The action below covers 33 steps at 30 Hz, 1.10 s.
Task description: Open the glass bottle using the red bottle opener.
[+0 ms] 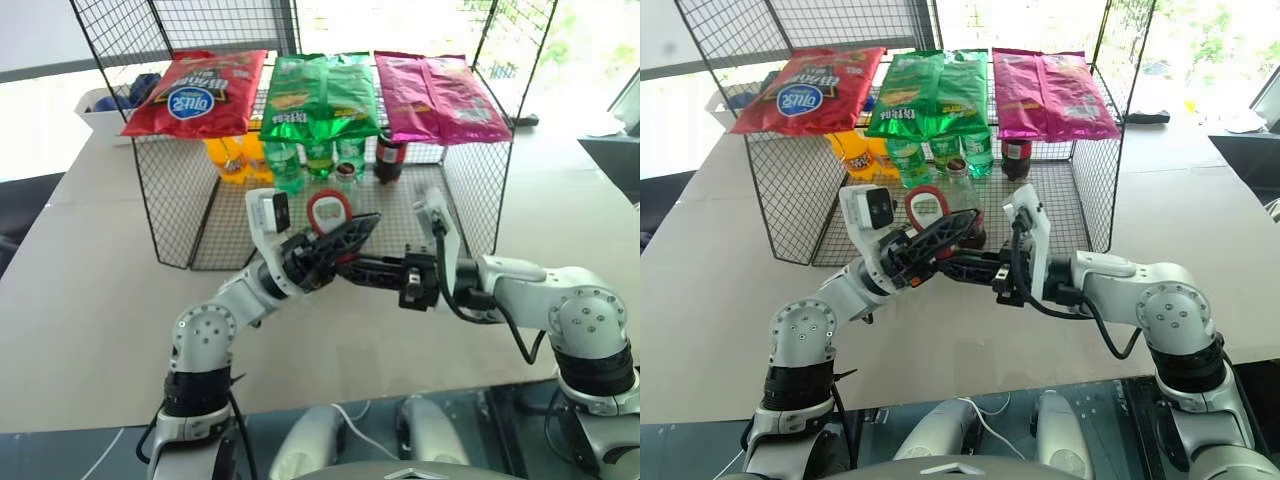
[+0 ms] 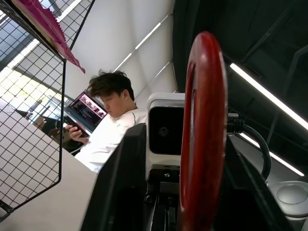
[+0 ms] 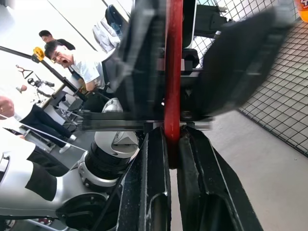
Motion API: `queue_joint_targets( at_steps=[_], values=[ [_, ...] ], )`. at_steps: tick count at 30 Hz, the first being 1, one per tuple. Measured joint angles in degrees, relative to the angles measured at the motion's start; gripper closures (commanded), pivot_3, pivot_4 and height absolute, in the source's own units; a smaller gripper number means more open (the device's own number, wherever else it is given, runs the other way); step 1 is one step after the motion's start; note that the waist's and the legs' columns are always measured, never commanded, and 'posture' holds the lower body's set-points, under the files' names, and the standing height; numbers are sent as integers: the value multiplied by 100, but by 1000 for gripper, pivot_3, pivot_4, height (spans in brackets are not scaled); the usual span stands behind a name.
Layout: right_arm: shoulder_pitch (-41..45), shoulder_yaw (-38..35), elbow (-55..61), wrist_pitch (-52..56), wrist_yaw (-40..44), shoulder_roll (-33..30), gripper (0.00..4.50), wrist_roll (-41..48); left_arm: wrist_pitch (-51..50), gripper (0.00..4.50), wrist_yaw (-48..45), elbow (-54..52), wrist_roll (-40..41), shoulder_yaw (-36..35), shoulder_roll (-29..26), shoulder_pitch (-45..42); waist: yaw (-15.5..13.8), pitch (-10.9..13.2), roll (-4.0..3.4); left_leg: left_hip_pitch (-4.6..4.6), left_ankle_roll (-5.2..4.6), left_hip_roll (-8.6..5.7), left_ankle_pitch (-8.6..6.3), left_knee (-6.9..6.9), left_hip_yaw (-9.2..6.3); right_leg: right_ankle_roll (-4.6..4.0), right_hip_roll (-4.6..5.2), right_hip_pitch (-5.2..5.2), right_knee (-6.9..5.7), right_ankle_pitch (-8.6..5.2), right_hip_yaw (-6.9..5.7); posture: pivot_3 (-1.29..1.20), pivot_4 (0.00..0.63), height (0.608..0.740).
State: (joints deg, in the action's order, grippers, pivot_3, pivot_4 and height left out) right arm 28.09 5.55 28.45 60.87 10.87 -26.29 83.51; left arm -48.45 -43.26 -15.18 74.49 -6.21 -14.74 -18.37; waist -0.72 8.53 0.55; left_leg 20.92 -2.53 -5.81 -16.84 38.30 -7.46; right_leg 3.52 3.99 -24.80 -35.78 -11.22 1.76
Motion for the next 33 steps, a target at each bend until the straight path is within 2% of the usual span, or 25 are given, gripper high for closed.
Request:
queue_joint_targets(
  at_steps=[2,3,4,9,11,15,19,22,25,28,29,31,33],
  values=[
    [-15,0,0,-11,-9,-6,4500,-2,-1,762,50,0,8,-10,0,1,-1,0,0,0,0,0,0,0,0,0,1,0,0,0,0,0,150,734],
    [-33,-4,-1,-21,-16,-30,4500,1,-9,583,89,-2,47,-19,-10,11,-1,0,0,0,0,0,0,0,0,0,1,0,0,0,0,0,150,734],
    [-53,-19,0,-33,-18,-48,4500,11,-23,45,91,-14,96,-23,-33,29,0,0,0,0,0,0,0,0,0,0,1,0,1,0,0,0,150,734],
    [-419,-402,53,-127,-15,-386,4500,86,-88,45,181,-422,416,-159,-224,313,-6,1,0,5,-2,0,-1,-2,-1,0,2,-1,7,0,0,0,150,734],
    [-812,-686,280,-196,249,-691,4500,127,-87,45,349,-671,549,-272,-330,606,-8,1,-1,6,-2,1,-1,-5,-2,0,2,-1,12,-1,-2,0,150,734],
    [-1603,-1366,386,-559,1044,-1287,4500,-435,-1,45,593,-1161,844,-542,-507,1232,-14,8,4,9,-6,1,-4,-4,1,2,4,-1,18,-1,-1,0,150,734],
    [-1790,-1612,303,-1107,1352,-1319,4500,-1215,118,45,774,-1403,861,-661,-681,1509,-8,10,4,1,-2,8,-3,-5,8,3,1,4,15,-2,3,0,150,734],
    [-1779,-1628,199,-1621,1315,-954,4500,-1804,517,45,1198,-1387,278,-691,-604,1507,-19,11,5,-6,7,8,3,-2,8,4,1,13,14,-1,2,0,150,734],
    [-1592,-1581,9,-2303,1253,-607,4500,-2639,1097,45,1304,-1196,-782,-630,-589,1384,-22,12,5,-7,11,5,6,1,16,3,0,13,10,0,6,0,150,734],
    [-1441,-1490,-238,-3114,1436,-581,4500,-3684,1798,45,1143,-846,-1988,-300,-596,1192,-35,11,6,-6,10,2,5,-1,14,1,-13,11,11,0,4,0,150,734],
    [-1438,-1488,-251,-3157,1453,-574,4500,-3741,1847,45,1130,-807,-2079,-270,-595,1172,-38,11,5,-6,10,2,6,-2,12,1,-14,11,11,0,4,0,150,734],
    [-1421,-1344,-389,-3618,1620,-526,4500,-4342,2585,45,950,-290,-3195,178,-586,836,-31,12,5,-1,7,2,4,-12,7,-1,-2,-1,12,0,4,0,150,734],
    [-1384,-1217,-453,-3790,1673,-464,4500,-4602,3041,45,923,145,-3798,399,-528,495,-35,13,6,5,8,3,4,-12,3,-1,-2,-3,14,0,-1,0,150,734]
  ],
)
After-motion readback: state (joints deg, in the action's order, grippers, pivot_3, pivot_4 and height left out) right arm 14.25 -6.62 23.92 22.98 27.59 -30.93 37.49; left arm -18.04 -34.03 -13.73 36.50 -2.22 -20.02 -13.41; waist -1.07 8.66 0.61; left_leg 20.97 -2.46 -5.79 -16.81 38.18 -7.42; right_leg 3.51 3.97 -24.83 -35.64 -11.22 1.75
